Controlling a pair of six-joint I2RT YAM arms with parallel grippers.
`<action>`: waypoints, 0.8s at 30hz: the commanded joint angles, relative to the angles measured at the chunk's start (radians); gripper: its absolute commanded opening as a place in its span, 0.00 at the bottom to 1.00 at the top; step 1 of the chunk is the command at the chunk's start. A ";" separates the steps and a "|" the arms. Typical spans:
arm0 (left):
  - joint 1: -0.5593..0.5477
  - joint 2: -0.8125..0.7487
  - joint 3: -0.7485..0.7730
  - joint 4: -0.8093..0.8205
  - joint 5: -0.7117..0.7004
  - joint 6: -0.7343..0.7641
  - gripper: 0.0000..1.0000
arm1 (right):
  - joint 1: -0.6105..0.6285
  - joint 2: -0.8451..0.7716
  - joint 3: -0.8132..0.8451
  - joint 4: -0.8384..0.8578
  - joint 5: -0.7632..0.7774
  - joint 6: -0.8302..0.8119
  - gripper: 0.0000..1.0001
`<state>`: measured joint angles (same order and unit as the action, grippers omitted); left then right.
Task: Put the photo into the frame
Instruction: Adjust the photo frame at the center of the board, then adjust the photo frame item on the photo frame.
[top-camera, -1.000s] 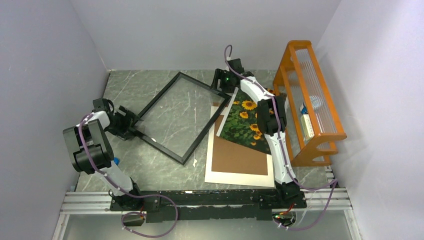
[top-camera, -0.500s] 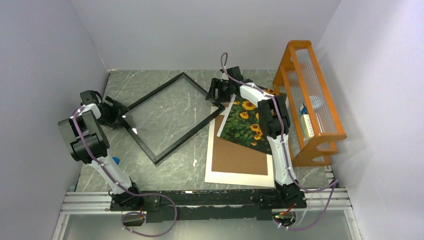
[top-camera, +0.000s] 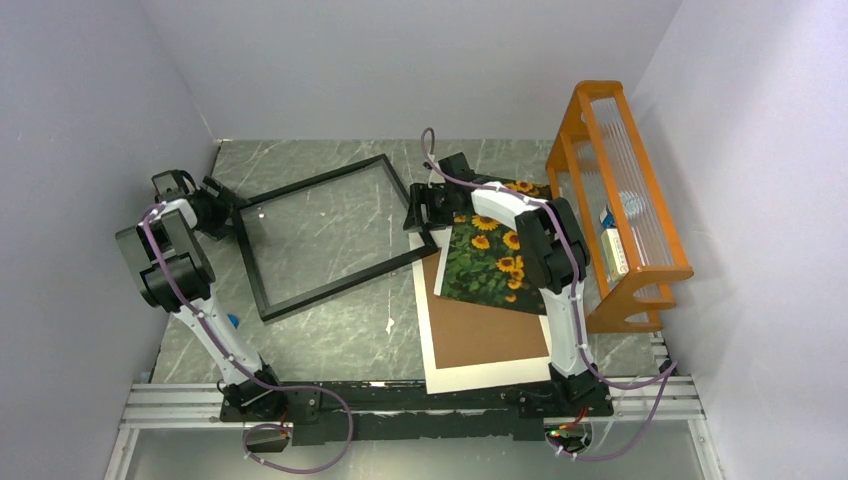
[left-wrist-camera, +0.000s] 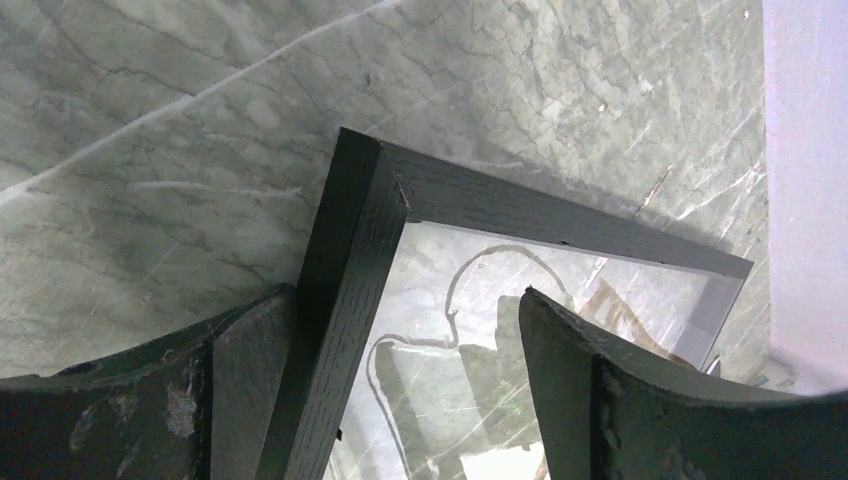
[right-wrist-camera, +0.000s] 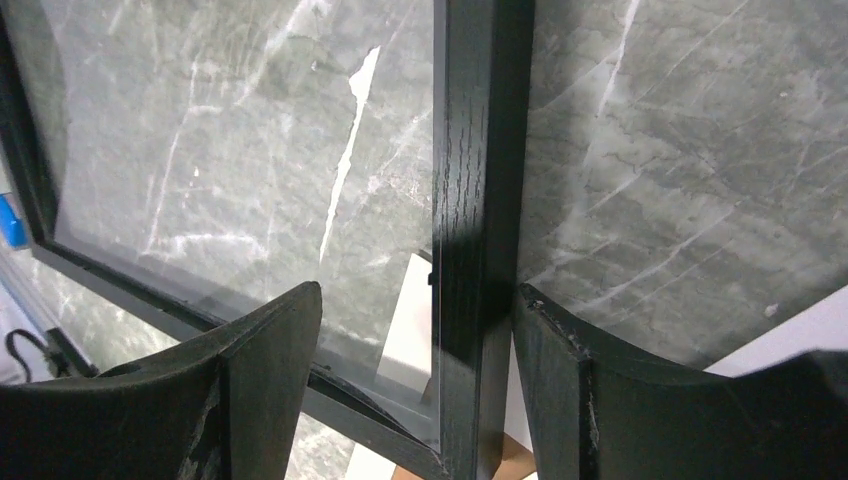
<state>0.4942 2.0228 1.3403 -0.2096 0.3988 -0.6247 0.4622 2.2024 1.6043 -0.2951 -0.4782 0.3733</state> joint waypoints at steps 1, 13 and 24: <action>-0.036 0.028 -0.008 -0.152 0.026 0.027 0.87 | 0.056 -0.061 0.022 -0.038 -0.012 -0.015 0.72; -0.029 -0.012 0.086 -0.342 -0.166 0.106 0.91 | 0.010 0.031 0.307 -0.186 0.184 0.073 0.68; -0.027 -0.020 0.065 -0.341 -0.137 0.090 0.84 | 0.015 0.135 0.410 -0.236 0.153 0.078 0.50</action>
<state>0.4641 2.0182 1.4204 -0.4850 0.2699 -0.5434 0.4740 2.3074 1.9575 -0.4862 -0.3168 0.4488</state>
